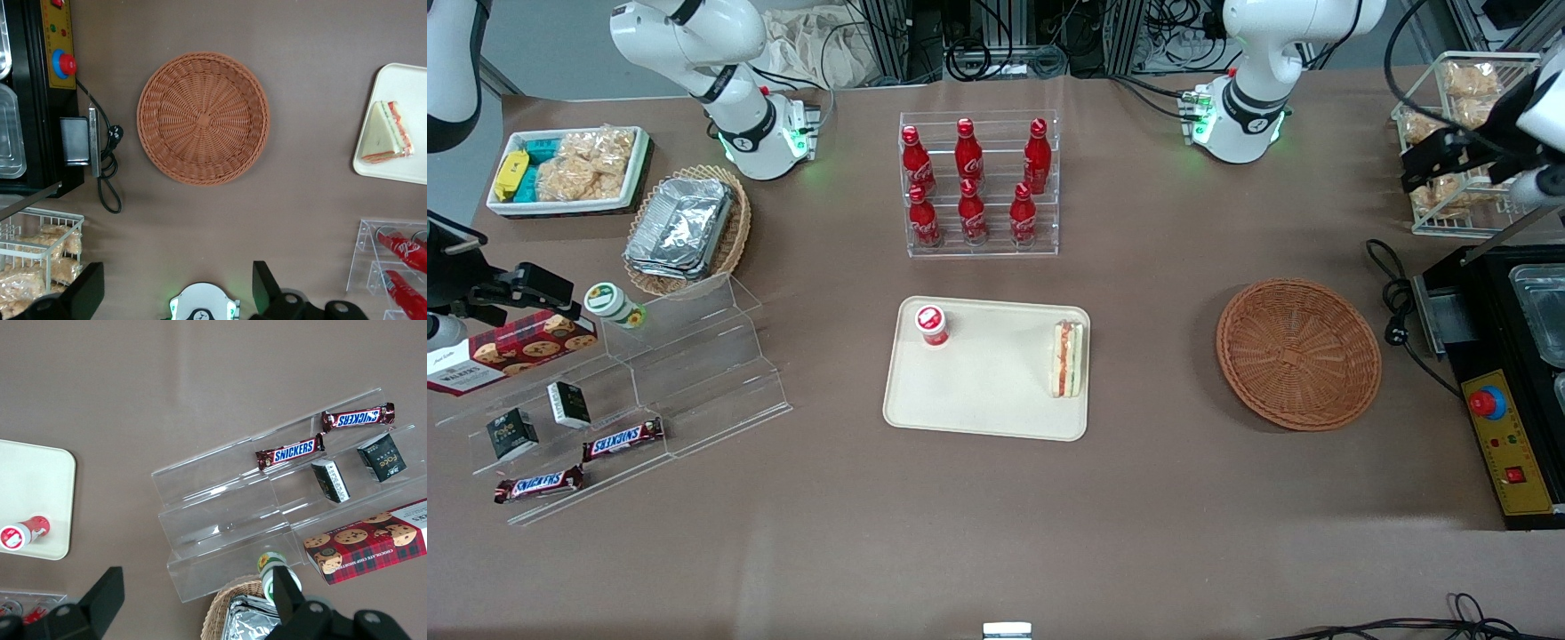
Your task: Place sandwich from basket to tray
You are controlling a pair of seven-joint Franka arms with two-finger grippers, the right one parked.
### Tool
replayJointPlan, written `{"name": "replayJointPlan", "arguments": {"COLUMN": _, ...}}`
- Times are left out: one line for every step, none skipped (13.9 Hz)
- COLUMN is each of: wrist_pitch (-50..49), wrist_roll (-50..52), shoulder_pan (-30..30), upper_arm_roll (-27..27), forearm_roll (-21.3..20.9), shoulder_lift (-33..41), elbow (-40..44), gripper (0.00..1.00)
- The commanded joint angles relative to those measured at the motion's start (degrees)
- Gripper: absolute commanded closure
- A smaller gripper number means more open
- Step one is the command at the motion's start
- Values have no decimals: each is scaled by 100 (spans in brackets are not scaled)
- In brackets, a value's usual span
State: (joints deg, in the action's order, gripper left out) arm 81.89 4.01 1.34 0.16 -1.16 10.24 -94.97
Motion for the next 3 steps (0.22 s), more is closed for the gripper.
{"name": "replayJointPlan", "arguments": {"wrist_pitch": 38, "wrist_roll": -189, "shoulder_pan": -142, "upper_arm_roll": -148, "forearm_roll": 46, "shoulder_lift": 66, "elbow": -110, "gripper": 0}}
{"name": "replayJointPlan", "arguments": {"wrist_pitch": 46, "wrist_roll": -364, "shoulder_pan": -142, "upper_arm_roll": -148, "forearm_roll": 37, "shoulder_lift": 14, "elbow": -48, "gripper": 0}}
{"name": "replayJointPlan", "arguments": {"wrist_pitch": 38, "wrist_roll": -444, "shoulder_pan": -142, "upper_arm_roll": -139, "forearm_roll": 55, "shoulder_lift": -48, "elbow": 91, "gripper": 0}}
